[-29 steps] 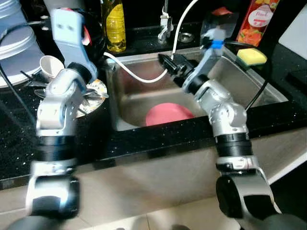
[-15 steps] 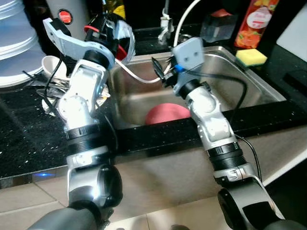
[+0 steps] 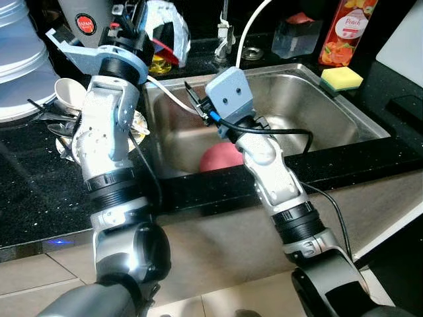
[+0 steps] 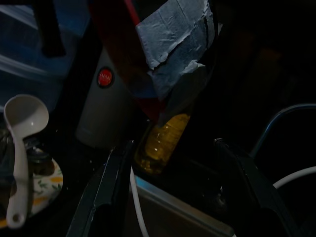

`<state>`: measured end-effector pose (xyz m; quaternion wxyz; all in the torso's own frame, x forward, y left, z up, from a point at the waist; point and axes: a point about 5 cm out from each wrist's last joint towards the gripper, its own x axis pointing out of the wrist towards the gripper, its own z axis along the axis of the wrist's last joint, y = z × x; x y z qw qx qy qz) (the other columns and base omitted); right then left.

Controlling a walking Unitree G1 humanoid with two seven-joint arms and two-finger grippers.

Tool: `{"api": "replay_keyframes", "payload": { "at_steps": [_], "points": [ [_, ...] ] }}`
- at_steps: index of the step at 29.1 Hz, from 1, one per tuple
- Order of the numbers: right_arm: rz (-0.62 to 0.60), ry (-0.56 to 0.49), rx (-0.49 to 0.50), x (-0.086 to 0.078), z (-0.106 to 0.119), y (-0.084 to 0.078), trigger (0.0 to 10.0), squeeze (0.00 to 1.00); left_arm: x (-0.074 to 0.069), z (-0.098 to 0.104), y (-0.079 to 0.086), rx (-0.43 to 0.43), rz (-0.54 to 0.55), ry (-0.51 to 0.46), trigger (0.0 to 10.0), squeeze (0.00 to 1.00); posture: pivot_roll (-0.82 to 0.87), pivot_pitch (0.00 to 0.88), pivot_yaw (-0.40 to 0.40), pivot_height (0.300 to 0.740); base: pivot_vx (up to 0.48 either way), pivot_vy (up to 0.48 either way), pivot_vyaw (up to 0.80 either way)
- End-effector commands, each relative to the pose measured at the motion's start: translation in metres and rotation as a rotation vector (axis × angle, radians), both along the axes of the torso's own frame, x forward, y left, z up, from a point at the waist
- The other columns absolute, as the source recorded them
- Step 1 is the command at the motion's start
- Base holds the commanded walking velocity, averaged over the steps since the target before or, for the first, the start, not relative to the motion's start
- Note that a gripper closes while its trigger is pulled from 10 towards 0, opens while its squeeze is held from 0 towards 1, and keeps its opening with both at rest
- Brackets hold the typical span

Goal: Kitchen organization

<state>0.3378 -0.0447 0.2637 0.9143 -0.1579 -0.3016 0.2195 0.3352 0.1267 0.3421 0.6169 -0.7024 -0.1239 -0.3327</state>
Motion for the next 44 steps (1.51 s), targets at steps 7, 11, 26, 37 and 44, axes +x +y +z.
{"api": "replay_keyframes", "payload": {
  "at_steps": [7,11,26,37,44],
  "points": [
    [0.008,0.014,0.187,0.001,0.016,0.008,10.0,0.00,-0.006,-0.017,-0.029,-0.064,-0.129,0.036,10.0,0.00,-0.09,0.000,0.061,0.740,0.000,0.000,0.00],
    [0.044,0.098,0.349,0.003,0.021,0.009,10.0,0.00,-0.007,-0.022,-0.034,-0.064,-0.148,0.051,10.0,0.00,-0.09,0.000,0.062,0.740,0.000,0.000,0.00],
    [-0.290,0.110,0.327,0.027,0.014,-0.016,0.0,0.00,-0.002,-0.050,-0.061,0.152,-0.114,0.279,10.0,0.00,-0.09,0.011,0.062,0.740,0.000,0.000,0.00],
    [-0.329,0.098,0.331,0.029,0.013,-0.019,0.0,0.00,0.001,-0.059,-0.064,0.233,-0.073,0.341,10.0,0.00,-0.09,0.015,0.063,0.740,0.000,0.000,0.00],
    [-0.345,0.090,0.338,0.031,0.013,-0.021,0.0,0.00,-0.001,-0.059,-0.069,0.266,-0.047,0.335,10.0,1.00,-0.09,0.014,0.064,0.740,0.000,0.000,0.00]
  ]
}}
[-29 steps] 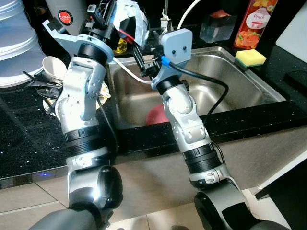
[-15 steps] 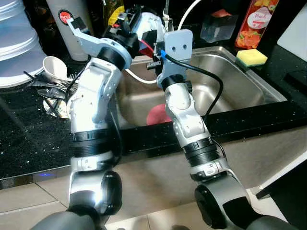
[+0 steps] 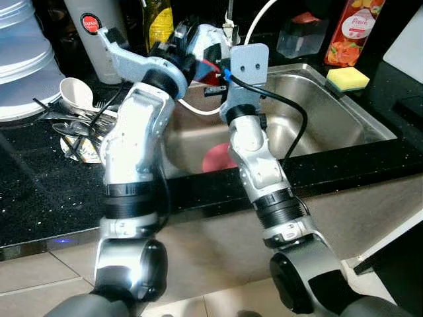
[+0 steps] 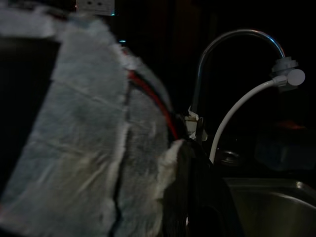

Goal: Kitchen organization

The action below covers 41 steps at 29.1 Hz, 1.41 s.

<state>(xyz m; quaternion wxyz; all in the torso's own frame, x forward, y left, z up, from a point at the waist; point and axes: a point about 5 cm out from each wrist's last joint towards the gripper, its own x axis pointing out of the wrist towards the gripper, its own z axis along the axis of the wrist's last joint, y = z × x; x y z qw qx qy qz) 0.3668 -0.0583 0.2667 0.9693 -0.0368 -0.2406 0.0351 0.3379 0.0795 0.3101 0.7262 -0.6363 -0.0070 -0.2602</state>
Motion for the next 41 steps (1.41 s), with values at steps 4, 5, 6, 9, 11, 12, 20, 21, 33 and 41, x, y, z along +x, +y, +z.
{"api": "replay_keyframes", "payload": {
  "at_steps": [4,5,6,9,11,12,20,21,33,41],
  "points": [
    [-0.049,-0.048,0.004,0.002,0.011,-0.008,0.0,0.00,-0.007,-0.029,-0.023,-0.033,-0.084,0.102,10.0,1.00,-0.09,0.014,0.068,0.740,0.000,0.000,0.00],
    [-0.051,-0.048,0.004,0.002,0.011,-0.008,0.0,0.00,-0.009,-0.031,-0.023,-0.047,-0.099,0.120,10.0,0.00,-0.09,0.014,0.069,0.740,0.000,0.000,0.00],
    [-0.058,-0.046,0.003,0.003,0.010,-0.010,0.0,0.00,-0.012,-0.037,-0.021,-0.005,-0.098,0.133,10.0,0.00,-0.09,0.015,0.070,0.740,0.000,0.000,0.00],
    [-0.063,-0.044,0.002,0.003,0.009,-0.011,0.0,0.00,-0.018,-0.038,-0.018,-0.047,-0.118,0.141,10.0,0.00,-0.09,0.017,0.071,0.740,0.000,0.000,0.00],
    [-0.069,-0.042,0.000,0.004,0.008,-0.013,0.0,0.00,-0.024,-0.038,-0.016,-0.033,-0.132,0.118,10.0,0.00,-0.08,0.018,0.071,0.740,0.000,0.000,0.00],
    [-0.074,-0.040,-0.002,0.004,0.008,-0.014,0.0,0.00,-0.029,-0.039,-0.014,-0.036,-0.149,0.100,10.0,0.00,-0.08,0.020,0.069,0.740,0.000,0.000,0.00],
    [-0.112,0.095,-0.029,0.019,-0.012,-0.030,0.0,0.00,-0.062,-0.058,0.002,0.476,-0.171,-0.117,10.0,0.00,-0.06,0.021,0.059,0.740,0.000,0.000,0.00],
    [-0.103,0.145,-0.019,0.022,-0.018,-0.032,0.0,0.00,-0.065,-0.059,0.004,0.566,-0.151,-0.154,10.0,0.00,-0.06,0.021,0.059,0.740,0.000,0.000,0.00],
    [0.060,0.559,0.182,0.044,-0.048,-0.056,10.0,0.00,-0.058,-0.049,0.039,1.151,0.014,-0.309,10.0,0.00,-0.05,0.004,0.042,0.740,0.000,0.000,0.00],
    [0.086,0.695,0.202,0.050,-0.059,-0.059,10.0,0.00,-0.054,-0.054,0.049,1.313,0.027,-0.324,10.0,0.00,-0.05,0.000,0.047,0.740,0.000,0.000,0.00]
  ]
}}
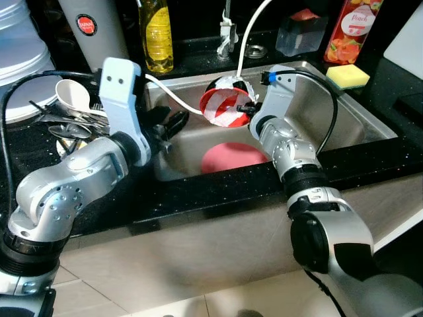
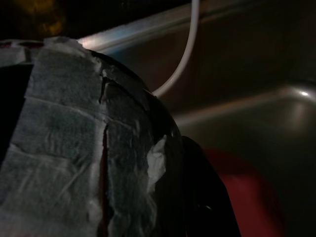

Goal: Kitchen organization

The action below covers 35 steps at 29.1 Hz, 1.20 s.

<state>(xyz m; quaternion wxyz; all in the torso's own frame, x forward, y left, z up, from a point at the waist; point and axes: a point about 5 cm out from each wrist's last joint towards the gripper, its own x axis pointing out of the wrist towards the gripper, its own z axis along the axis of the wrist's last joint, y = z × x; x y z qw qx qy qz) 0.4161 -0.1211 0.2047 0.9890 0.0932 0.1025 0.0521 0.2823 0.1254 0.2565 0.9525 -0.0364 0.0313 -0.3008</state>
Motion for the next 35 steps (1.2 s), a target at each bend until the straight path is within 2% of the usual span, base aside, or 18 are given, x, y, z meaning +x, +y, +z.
{"api": "replay_keyframes", "payload": {
  "at_steps": [1,4,8,9,11,12,16,18,20,21,22,23,24,27,28,30,34,35],
  "points": [
    [0.052,0.017,-0.092,0.001,-0.004,0.008,10.0,0.00,0.003,-0.003,0.002,0.047,0.018,-0.004,10.0,0.00,-0.05,0.000,0.044,0.740,0.000,0.000,0.00],
    [0.112,0.090,-0.156,-0.003,-0.020,0.015,10.0,0.00,0.003,-0.005,-0.002,0.054,0.019,-0.009,10.0,0.00,-0.04,0.000,0.034,0.740,0.000,0.000,0.00],
    [0.131,0.160,-0.132,-0.007,-0.032,0.020,10.0,0.00,0.004,-0.007,-0.003,0.072,0.019,-0.016,10.0,0.00,-0.04,0.000,0.030,0.740,0.000,0.000,0.00],
    [0.127,0.166,-0.133,-0.007,-0.034,0.020,10.0,0.69,0.004,-0.008,-0.003,0.074,0.022,-0.016,10.0,0.00,-0.04,0.002,0.025,0.740,0.000,0.000,0.00],
    [0.124,0.169,-0.135,-0.007,-0.034,0.020,10.0,0.69,0.004,-0.008,-0.002,0.075,0.024,-0.015,10.0,0.00,-0.04,0.002,0.025,0.740,0.000,0.000,0.00],
    [0.124,0.171,-0.150,-0.007,-0.035,0.019,10.0,1.00,0.004,-0.009,-0.002,0.074,0.027,-0.015,10.0,0.00,-0.04,0.005,0.025,0.740,0.000,0.000,0.00],
    [0.119,0.160,-0.159,-0.007,-0.034,0.017,10.0,1.00,0.005,-0.010,-0.001,0.072,0.035,-0.013,10.0,0.00,-0.04,0.008,0.023,0.740,0.000,0.000,0.00],
    [0.082,0.094,-0.156,-0.002,-0.020,0.012,10.0,1.00,0.005,-0.011,-0.001,0.070,0.042,-0.012,10.0,0.00,-0.04,0.009,0.023,0.740,0.000,0.000,0.00],
    [0.056,-0.075,-0.081,0.007,0.019,0.009,10.0,1.00,0.005,-0.011,0.000,0.069,0.053,-0.015,10.0,0.00,-0.04,0.013,0.026,0.740,0.000,0.000,0.00],
    [0.056,-0.075,-0.081,0.007,0.019,0.009,10.0,1.00,0.005,-0.011,0.000,0.069,0.053,-0.015,10.0,0.00,-0.04,0.013,0.026,0.740,0.000,0.000,0.00],
    [0.051,-0.145,-0.061,0.010,0.035,0.007,10.0,1.00,0.006,-0.011,0.000,0.068,0.058,-0.017,10.0,0.00,-0.04,0.014,0.026,0.740,0.000,0.000,0.00],
    [0.052,-0.235,-0.021,0.011,0.055,0.005,10.0,0.00,0.007,-0.010,0.003,0.061,0.081,-0.023,10.0,0.00,-0.04,0.017,0.029,0.740,0.000,0.000,0.00],
    [0.052,-0.235,-0.021,0.011,0.055,0.005,10.0,0.00,0.007,-0.010,0.003,0.061,0.081,-0.023,10.0,0.00,-0.04,0.017,0.029,0.740,0.000,0.000,0.00],
    [0.105,-0.488,0.024,0.006,0.106,-0.001,10.0,0.00,0.016,-0.006,0.023,0.054,0.228,-0.040,10.0,0.00,-0.05,0.022,0.044,0.740,0.000,0.000,0.00],
    [0.105,-0.488,0.024,0.006,0.106,-0.001,10.0,0.00,0.016,-0.006,0.023,0.054,0.228,-0.040,10.0,0.00,-0.05,0.022,0.044,0.740,0.000,0.000,0.00],
    [0.128,-0.593,0.029,-0.003,0.123,-0.005,10.0,0.00,0.019,-0.003,0.041,0.075,0.330,-0.068,10.0,0.00,-0.05,0.024,0.053,0.740,0.000,0.000,0.00],
    [0.128,-0.637,0.032,-0.010,0.126,-0.010,10.0,0.00,0.020,0.001,0.056,0.090,0.392,-0.090,10.0,0.00,-0.05,0.024,0.056,0.740,0.000,0.000,0.00],
    [0.114,-0.648,0.014,-0.016,0.119,-0.012,10.0,0.00,0.019,0.000,0.065,0.088,0.421,-0.086,10.0,0.00,-0.05,0.024,0.058,0.740,0.000,0.000,0.00]
  ]
}}
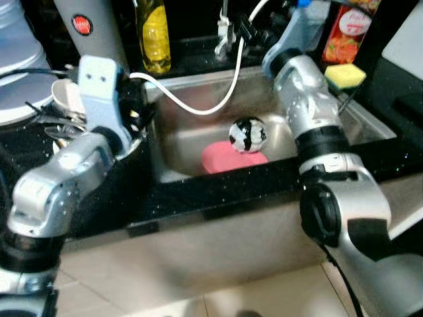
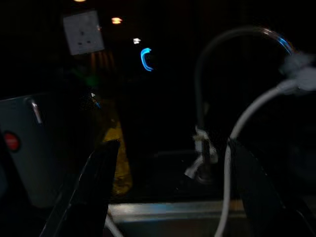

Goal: Kitchen organization

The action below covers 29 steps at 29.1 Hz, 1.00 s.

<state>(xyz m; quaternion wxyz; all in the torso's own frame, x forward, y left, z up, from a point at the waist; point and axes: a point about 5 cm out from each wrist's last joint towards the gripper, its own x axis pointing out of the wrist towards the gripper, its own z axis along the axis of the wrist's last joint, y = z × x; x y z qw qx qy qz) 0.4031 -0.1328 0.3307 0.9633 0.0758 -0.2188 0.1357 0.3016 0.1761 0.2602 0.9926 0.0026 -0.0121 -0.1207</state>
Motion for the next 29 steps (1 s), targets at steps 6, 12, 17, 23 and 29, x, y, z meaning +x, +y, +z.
{"api": "replay_keyframes", "payload": {
  "at_steps": [6,12,17,23,29],
  "points": [
    [-0.026,0.038,0.010,-0.028,-0.046,0.000,10.0,0.00,0.005,-0.020,0.034,0.056,0.213,0.075,10.0,0.00,-0.06,0.029,0.068,0.740,0.000,0.000,0.00],
    [-0.025,0.036,0.013,-0.036,-0.045,0.000,10.0,0.00,0.021,-0.035,0.044,0.036,0.327,0.159,10.0,1.00,-0.09,0.036,0.090,0.740,0.000,0.000,0.00],
    [-0.036,0.037,0.012,-0.040,-0.045,-0.002,10.0,0.00,0.030,-0.032,0.048,-0.001,0.384,0.160,10.0,1.00,-0.08,0.042,0.099,0.740,0.000,0.000,0.00],
    [-0.041,0.050,0.003,-0.046,-0.043,-0.001,10.0,0.00,0.044,-0.031,0.053,-0.099,0.502,0.201,10.0,0.00,-0.09,0.049,0.102,0.740,0.000,0.000,0.00],
    [0.032,0.071,-0.069,-0.047,-0.046,0.013,10.0,0.00,0.044,-0.038,0.058,-0.077,0.623,0.238,10.0,0.00,-0.09,0.032,0.104,0.740,0.000,0.000,0.00]
  ]
}}
